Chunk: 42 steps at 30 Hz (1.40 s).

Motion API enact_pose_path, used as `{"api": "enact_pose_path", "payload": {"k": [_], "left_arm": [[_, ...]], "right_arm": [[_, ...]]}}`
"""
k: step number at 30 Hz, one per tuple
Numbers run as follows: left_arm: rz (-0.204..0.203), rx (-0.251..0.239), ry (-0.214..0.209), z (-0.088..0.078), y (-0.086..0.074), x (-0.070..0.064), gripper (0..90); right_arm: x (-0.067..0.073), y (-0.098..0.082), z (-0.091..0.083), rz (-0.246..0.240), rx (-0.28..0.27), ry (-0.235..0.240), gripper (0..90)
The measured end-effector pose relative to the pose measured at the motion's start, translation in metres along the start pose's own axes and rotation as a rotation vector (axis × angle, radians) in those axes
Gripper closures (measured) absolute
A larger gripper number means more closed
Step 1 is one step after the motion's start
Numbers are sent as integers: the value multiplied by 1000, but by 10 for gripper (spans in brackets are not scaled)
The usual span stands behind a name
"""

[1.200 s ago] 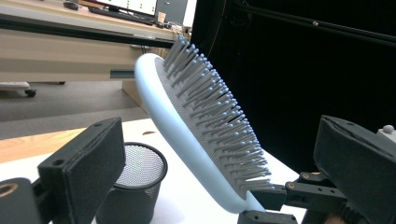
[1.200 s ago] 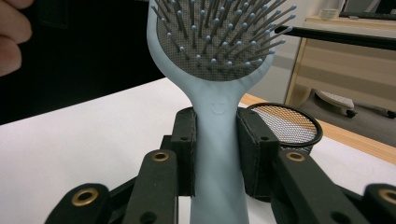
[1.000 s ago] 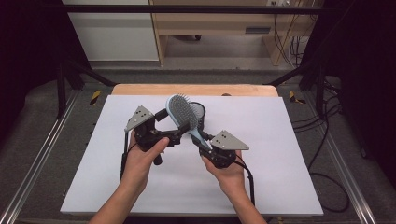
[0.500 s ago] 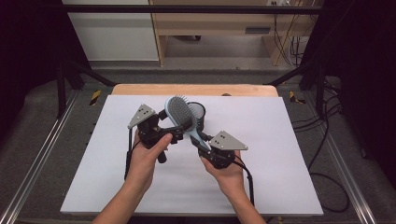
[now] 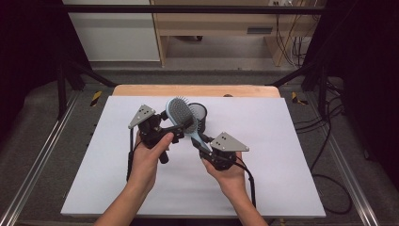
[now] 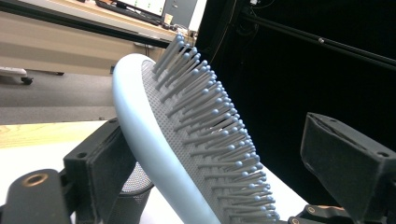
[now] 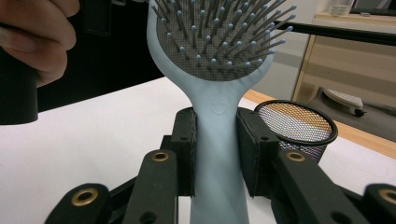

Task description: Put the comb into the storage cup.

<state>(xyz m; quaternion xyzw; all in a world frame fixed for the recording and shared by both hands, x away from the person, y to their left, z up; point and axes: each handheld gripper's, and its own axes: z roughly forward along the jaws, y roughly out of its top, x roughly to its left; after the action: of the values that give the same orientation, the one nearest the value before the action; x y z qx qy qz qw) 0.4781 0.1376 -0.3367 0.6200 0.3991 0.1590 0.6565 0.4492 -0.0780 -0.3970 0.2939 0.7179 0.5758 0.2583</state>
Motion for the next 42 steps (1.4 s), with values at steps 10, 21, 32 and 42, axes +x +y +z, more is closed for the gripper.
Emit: {"api": "enact_pose_path", "payload": {"k": [10,21,32,42], "left_arm": [[-34,-6,13,0,-1,3,202],[-95,-1,16,0,-2,9,318],[-108,-4,13,0,-4,11,367],[-108,-5,6,0,-4,10,383]], "right_arm": [[-1,-1,0,2,3,-1,696],[1,-2,1,4,8,6,696],[1,-3,2,4,10,13,696],[0,-4,3,14,14,23,696]]}}
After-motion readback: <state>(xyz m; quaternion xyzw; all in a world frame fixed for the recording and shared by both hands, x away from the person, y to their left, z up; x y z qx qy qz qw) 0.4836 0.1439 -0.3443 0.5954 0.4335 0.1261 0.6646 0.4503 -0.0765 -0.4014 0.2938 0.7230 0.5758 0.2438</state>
